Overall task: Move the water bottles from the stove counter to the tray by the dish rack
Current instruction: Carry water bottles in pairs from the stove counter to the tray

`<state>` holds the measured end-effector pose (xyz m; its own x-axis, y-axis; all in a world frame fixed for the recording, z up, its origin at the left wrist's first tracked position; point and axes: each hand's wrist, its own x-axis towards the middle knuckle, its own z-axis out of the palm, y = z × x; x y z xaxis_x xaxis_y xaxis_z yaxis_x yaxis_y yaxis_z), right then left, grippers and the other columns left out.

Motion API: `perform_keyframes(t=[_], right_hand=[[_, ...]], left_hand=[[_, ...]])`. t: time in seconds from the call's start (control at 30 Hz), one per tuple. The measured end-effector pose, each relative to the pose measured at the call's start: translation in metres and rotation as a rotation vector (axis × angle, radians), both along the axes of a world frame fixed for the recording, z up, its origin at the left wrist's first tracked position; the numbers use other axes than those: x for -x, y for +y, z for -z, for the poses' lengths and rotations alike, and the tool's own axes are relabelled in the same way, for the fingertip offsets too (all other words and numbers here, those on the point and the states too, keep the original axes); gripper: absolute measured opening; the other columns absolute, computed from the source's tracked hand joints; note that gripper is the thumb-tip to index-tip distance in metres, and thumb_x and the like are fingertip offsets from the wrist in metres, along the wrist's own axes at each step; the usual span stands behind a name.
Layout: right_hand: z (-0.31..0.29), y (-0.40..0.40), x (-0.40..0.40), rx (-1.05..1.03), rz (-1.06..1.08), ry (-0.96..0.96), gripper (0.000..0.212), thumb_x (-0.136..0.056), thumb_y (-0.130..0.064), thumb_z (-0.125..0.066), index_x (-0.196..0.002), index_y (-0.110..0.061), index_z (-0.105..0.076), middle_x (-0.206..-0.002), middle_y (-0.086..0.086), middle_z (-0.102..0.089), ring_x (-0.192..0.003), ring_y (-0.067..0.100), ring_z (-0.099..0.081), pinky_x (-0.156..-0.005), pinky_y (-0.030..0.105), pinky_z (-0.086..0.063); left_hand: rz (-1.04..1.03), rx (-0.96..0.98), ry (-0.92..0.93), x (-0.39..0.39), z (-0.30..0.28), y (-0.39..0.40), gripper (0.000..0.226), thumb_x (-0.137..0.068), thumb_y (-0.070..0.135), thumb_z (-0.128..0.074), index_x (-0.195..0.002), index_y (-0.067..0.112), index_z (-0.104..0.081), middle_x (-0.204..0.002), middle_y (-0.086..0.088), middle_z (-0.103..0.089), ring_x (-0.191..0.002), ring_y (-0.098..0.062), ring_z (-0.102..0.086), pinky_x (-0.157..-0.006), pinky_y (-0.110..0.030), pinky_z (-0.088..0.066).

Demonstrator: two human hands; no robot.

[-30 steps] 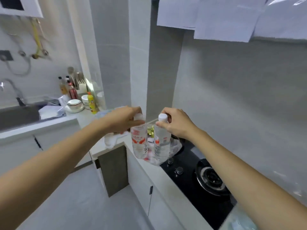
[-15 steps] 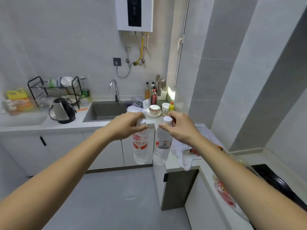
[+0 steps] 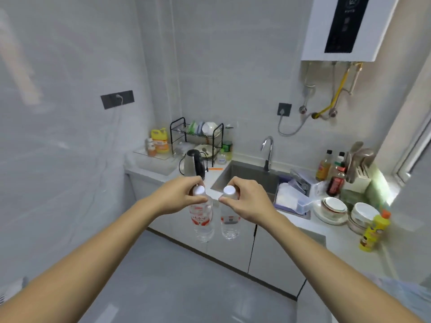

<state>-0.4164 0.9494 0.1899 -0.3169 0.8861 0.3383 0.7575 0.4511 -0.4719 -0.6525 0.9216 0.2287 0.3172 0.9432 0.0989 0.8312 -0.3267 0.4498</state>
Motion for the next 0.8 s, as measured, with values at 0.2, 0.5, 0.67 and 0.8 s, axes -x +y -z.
perform_keyframes(t=[0.2, 0.5, 0.67, 0.8], right_hand=[[-0.001, 0.101, 0.09, 0.018, -0.13, 0.028, 0.035, -0.082, -0.06, -0.072, -0.087, -0.027, -0.061, -0.079, -0.01, -0.061, -0.076, 0.016, -0.057, -0.066, 0.039, -0.051], [-0.001, 0.257, 0.243, 0.045, -0.206, 0.051, 0.036, -0.081, -0.053, -0.076, -0.071, -0.03, -0.049, -0.067, -0.009, -0.055, -0.064, 0.013, -0.052, -0.055, 0.032, -0.035], [-0.01, 0.34, 0.307, 0.02, -0.171, 0.079, 0.04, -0.081, -0.057, -0.075, -0.074, -0.025, -0.052, -0.065, -0.006, -0.055, -0.063, 0.018, -0.055, -0.057, 0.04, -0.044], [-0.011, 0.403, 0.348, 0.019, -0.157, 0.101, 0.031, -0.083, -0.053, -0.076, -0.078, -0.031, -0.054, -0.067, -0.01, -0.056, -0.066, 0.015, -0.055, -0.058, 0.036, -0.044]], left_hand=[[-0.222, 0.018, -0.046, 0.092, -0.002, 0.059, 0.026, -0.089, 0.048, -0.071, -0.089, 0.024, -0.06, -0.081, 0.004, -0.065, -0.075, -0.02, -0.064, -0.069, -0.047, -0.056], [-0.285, 0.063, 0.041, 0.248, 0.008, 0.205, 0.033, -0.082, 0.056, -0.071, -0.087, 0.024, -0.061, -0.078, 0.004, -0.067, -0.07, -0.017, -0.065, -0.066, -0.045, -0.055], [-0.282, -0.006, 0.163, 0.312, 0.003, 0.29, 0.032, -0.083, 0.061, -0.069, -0.089, 0.031, -0.06, -0.081, 0.01, -0.064, -0.076, -0.013, -0.061, -0.068, -0.039, -0.049], [-0.29, -0.035, 0.179, 0.349, 0.001, 0.356, 0.032, -0.084, 0.059, -0.07, -0.092, 0.029, -0.062, -0.083, 0.008, -0.066, -0.078, -0.014, -0.062, -0.071, -0.042, -0.054]])
